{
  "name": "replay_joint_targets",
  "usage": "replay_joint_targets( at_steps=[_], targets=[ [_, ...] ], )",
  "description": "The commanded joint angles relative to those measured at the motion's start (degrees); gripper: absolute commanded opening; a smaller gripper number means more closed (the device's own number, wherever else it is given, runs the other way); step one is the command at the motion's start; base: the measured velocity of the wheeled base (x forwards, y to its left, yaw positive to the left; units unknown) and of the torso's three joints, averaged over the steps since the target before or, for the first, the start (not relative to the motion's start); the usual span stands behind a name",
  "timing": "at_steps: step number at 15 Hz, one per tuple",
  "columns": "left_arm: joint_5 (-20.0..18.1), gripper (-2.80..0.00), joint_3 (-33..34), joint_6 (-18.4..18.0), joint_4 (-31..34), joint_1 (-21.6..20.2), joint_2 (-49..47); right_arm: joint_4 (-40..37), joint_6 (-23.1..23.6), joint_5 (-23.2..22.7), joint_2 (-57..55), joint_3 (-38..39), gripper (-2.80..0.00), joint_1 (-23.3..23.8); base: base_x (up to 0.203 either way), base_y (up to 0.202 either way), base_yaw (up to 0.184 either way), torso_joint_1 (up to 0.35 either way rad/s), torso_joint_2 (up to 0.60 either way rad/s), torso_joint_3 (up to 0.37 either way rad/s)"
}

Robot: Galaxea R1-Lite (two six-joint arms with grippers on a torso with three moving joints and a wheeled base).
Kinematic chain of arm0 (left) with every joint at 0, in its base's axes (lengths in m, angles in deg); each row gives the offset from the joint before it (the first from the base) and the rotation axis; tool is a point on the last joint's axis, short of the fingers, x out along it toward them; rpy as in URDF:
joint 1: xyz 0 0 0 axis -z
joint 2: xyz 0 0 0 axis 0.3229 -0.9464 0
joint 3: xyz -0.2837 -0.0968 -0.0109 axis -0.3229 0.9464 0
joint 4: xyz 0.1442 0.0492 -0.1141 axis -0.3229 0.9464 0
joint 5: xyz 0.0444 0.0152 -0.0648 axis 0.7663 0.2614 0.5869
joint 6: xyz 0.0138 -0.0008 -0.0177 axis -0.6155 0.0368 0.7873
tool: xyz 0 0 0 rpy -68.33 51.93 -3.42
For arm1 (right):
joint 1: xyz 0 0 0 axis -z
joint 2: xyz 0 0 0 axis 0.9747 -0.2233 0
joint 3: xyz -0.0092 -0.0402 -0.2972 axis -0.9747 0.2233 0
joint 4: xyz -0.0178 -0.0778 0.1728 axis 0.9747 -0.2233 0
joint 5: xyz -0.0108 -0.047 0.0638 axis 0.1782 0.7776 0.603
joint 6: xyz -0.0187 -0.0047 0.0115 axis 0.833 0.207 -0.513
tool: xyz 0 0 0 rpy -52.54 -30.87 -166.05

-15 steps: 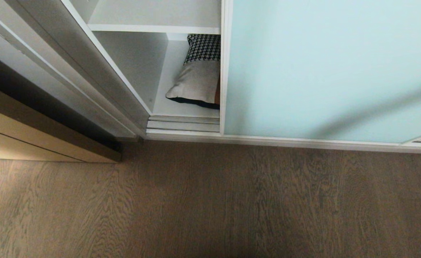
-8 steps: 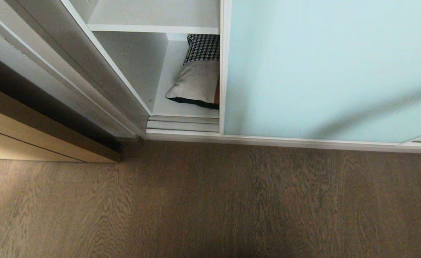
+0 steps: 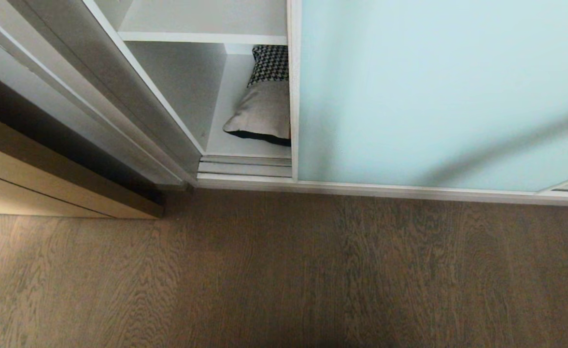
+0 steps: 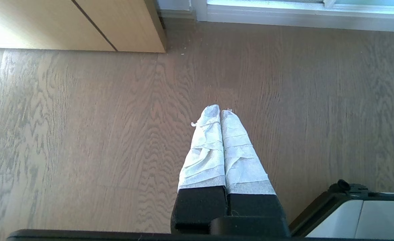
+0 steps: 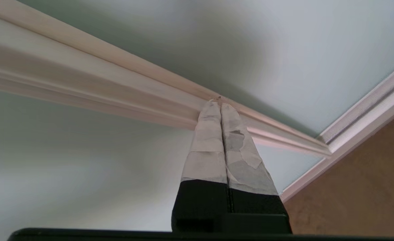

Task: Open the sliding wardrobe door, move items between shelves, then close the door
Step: Close the door

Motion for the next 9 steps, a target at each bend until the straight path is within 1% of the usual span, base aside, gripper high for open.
replay_joint_targets(
  at_steps=[1,9],
  targets=[
    [0.09,-2.80,0.09,0.00,0.00,-0.03,-0.09,0.38,-0.32,-0.47,3.82,3.58,-2.80,-0.50,0.000,0.000,0.000,0.000,0.00,0.000],
    [0.00,-2.80,0.09,0.00,0.00,-0.03,-0.09,0.40,-0.33,-1.01,14.17,15.79,-2.80,-3.17,0.000,0.000,0.000,0.000,0.00,0.000]
  ],
)
